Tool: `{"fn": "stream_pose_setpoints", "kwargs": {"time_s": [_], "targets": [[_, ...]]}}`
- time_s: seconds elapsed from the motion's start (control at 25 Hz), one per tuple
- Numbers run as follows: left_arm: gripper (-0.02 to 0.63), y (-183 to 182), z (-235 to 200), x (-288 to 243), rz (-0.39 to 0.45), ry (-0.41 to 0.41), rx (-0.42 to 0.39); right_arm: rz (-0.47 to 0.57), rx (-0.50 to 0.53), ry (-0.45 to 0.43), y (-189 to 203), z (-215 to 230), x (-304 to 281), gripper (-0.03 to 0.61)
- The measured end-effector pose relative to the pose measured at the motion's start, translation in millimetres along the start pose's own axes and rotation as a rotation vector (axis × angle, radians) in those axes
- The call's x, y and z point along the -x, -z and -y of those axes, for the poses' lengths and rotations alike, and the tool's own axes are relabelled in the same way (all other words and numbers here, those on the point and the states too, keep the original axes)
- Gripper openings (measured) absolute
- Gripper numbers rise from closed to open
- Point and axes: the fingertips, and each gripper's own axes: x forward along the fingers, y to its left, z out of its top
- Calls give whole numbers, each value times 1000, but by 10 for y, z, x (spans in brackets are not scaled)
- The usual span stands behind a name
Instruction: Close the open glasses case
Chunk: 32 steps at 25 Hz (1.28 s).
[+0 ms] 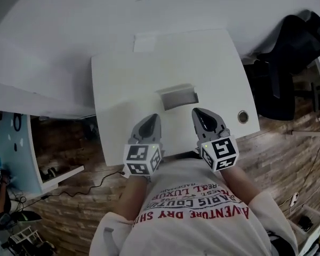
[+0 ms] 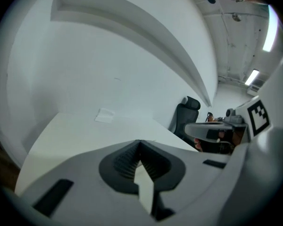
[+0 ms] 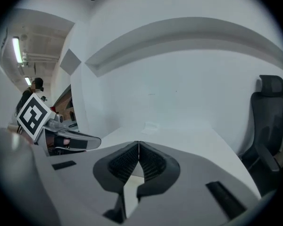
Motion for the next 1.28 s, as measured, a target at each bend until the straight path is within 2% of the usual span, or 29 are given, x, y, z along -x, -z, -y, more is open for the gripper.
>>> {"fn": "stream_pose_setpoints", "kwargs": {"time_s": [0.28, 0.52, 0.72, 0.88, 1.04, 1.28], "targets": [[-2, 437, -43, -420, -92, -105, 100, -125, 20, -99, 309, 419, -469, 12], [-2, 772, -101, -708, -160, -139, 135, -185, 49, -162, 531, 578, -767, 12], [-2, 873, -172, -902, -178, -137, 145, -195, 72, -170, 532, 672, -1001, 12], [-2, 917, -218, -1005, -188, -125, 163, -210, 67, -210, 487, 654, -1221, 14], [-2, 955, -232, -1084, -204, -114, 187, -204, 86, -180, 454, 734, -1397, 12], [-2, 996, -238, -1116, -223, -108, 200, -252, 35, -174, 611, 839, -1497, 12]]}}
